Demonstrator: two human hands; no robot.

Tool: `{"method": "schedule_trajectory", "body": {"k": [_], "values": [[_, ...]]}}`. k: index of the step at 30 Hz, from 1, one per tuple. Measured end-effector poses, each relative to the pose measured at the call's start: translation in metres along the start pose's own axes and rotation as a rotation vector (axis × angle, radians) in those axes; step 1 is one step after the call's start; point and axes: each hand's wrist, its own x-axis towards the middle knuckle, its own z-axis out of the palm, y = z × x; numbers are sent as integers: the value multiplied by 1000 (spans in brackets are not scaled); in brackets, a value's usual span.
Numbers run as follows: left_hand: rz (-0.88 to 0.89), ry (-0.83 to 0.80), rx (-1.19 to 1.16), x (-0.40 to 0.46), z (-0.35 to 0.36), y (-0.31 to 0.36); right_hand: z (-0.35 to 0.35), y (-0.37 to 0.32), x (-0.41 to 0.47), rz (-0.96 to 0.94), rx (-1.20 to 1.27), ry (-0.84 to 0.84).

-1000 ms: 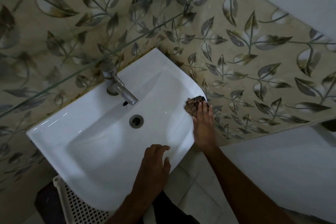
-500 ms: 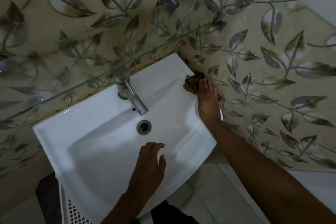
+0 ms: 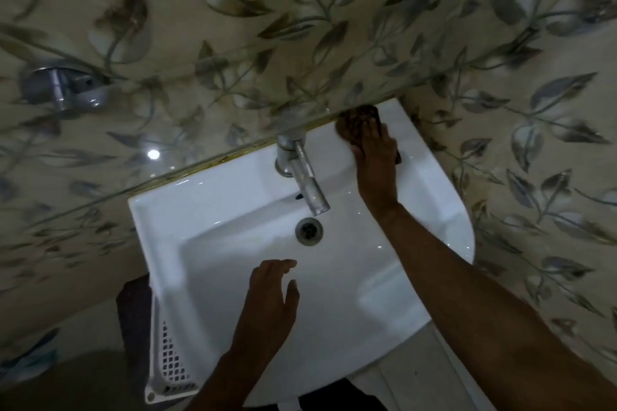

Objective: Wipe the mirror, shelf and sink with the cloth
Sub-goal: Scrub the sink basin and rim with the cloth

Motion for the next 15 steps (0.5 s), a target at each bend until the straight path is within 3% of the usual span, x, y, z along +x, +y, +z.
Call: {"method": "schedule_trajectory", "body": {"k": [2, 4, 6, 9, 12, 14, 15], "values": [[-11, 33, 5, -2, -8, -6, 4, -21, -20, -35, 27, 12], [-32, 67, -1, -5, -17, -11, 8, -49, -46, -185, 9, 12], [-44, 122, 1, -7, -25, -14, 8, -78, -72, -272, 142, 17], [-71, 220, -6, -11, -42, -17, 12, -110, -97, 16, 474, 98], [-116, 296, -21, -12, -58, -24, 23, -133, -114, 143, 473, 182], [-154, 324, -34, -13, -67, -29, 26, -158, -130, 198, 434, 69], [-177, 335, -43, -14, -71, -32, 25, -172, -138, 230, 561, 75]]}}
